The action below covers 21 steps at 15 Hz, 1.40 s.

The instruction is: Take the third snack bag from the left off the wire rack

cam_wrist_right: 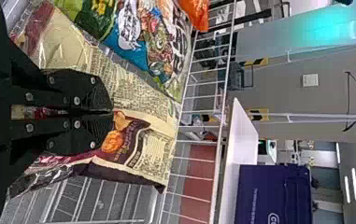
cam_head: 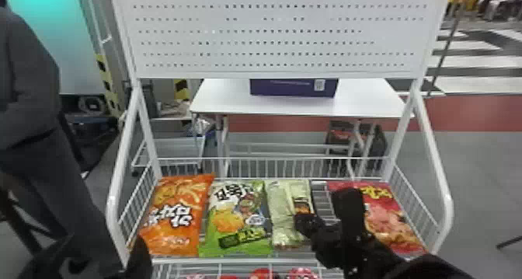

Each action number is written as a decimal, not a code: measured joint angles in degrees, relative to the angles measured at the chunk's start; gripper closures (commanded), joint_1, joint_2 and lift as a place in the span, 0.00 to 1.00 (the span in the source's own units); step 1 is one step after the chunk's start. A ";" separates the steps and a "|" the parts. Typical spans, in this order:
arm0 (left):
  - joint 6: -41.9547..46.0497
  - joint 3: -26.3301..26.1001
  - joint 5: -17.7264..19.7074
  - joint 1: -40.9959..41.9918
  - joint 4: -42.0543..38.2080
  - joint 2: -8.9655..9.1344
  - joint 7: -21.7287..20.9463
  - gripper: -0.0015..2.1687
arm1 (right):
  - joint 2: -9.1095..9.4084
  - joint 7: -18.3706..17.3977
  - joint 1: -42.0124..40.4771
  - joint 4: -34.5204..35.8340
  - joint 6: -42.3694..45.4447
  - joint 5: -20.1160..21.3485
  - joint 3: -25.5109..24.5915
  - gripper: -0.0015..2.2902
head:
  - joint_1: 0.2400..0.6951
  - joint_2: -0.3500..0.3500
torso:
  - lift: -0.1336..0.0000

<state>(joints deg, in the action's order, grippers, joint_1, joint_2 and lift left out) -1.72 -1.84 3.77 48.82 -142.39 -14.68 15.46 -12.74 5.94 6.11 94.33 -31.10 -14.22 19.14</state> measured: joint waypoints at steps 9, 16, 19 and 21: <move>0.27 -0.34 0.01 -0.31 0.30 0.18 0.03 0.07 | -6.84 -3.15 -19.31 27.92 8.22 -2.59 -11.21 0.98 | 0.57 0.50 | 1.00; 0.51 -0.51 0.16 -0.82 0.73 0.06 0.09 0.07 | -9.13 -2.78 -45.74 39.77 28.20 -7.56 -27.07 0.98 | 0.57 0.50 | 1.00; 0.52 -0.45 0.43 -1.29 0.90 0.00 0.09 0.07 | -9.22 -2.77 -51.30 40.32 29.97 -10.78 -32.44 0.98 | 0.57 0.50 | 1.00; 0.52 -0.47 0.45 -1.43 0.96 -0.04 0.07 0.07 | -9.16 -2.77 -52.88 39.62 30.08 -12.40 -35.15 0.98 | 0.57 0.50 | 1.00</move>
<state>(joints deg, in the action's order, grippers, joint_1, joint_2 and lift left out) -1.19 -2.31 4.22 47.39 -141.43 -14.71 15.54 -21.91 3.16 -46.76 133.95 -1.03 -26.62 -16.01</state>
